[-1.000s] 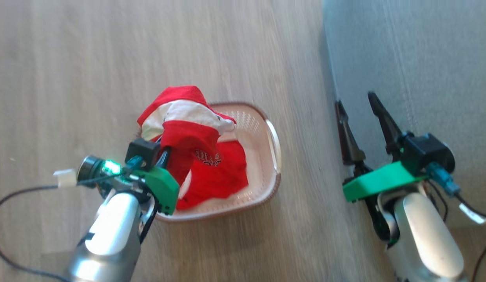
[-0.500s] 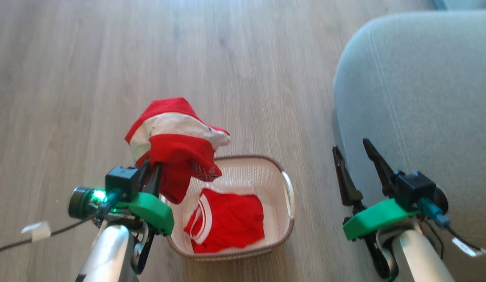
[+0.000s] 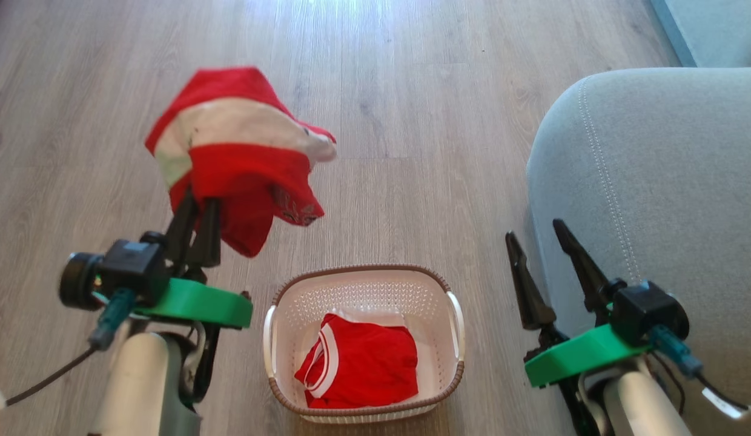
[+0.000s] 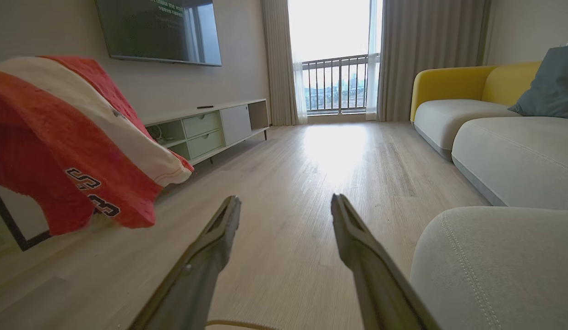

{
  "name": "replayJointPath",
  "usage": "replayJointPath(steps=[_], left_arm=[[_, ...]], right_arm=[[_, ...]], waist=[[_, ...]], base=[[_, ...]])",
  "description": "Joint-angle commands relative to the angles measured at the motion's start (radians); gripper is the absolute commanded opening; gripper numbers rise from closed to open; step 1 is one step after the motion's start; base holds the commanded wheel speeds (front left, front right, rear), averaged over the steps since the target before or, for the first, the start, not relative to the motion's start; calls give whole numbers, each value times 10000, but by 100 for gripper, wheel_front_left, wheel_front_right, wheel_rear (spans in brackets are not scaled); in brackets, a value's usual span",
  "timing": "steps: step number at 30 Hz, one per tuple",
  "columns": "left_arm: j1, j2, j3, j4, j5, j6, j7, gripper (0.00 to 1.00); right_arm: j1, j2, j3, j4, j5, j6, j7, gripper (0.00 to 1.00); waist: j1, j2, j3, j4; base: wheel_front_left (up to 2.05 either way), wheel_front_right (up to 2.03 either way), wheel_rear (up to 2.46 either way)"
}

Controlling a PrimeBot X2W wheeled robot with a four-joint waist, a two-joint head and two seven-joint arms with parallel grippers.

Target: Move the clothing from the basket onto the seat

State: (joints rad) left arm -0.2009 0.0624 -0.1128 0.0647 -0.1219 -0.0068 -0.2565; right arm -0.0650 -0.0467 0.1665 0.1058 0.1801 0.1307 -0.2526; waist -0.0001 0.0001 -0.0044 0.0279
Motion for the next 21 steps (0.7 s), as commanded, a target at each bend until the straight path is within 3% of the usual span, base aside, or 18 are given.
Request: replayJointPath(steps=[1, 11, 21], left_arm=[[-386, -16, 439, -680, 64, -53, -53, 0], [-536, -108, 19, -2099, 93, -461, -53, 0], [-399, -119, -1302, -1794, 412, -847, -53, 0]], right_arm=[[-89, -35, 276, -429, -28, 0, -92, 100], [126, -35, 555, -873, -15, 0, -92, 100], [172, -35, 845, -1028, 41, 0, -92, 100]], waist=[[1, -1, 0, -22], [1, -1, 55, -80], [1, -1, 44, -48]], base=[[0, 0, 0], [0, 0, 0], [0, 0, 0]])
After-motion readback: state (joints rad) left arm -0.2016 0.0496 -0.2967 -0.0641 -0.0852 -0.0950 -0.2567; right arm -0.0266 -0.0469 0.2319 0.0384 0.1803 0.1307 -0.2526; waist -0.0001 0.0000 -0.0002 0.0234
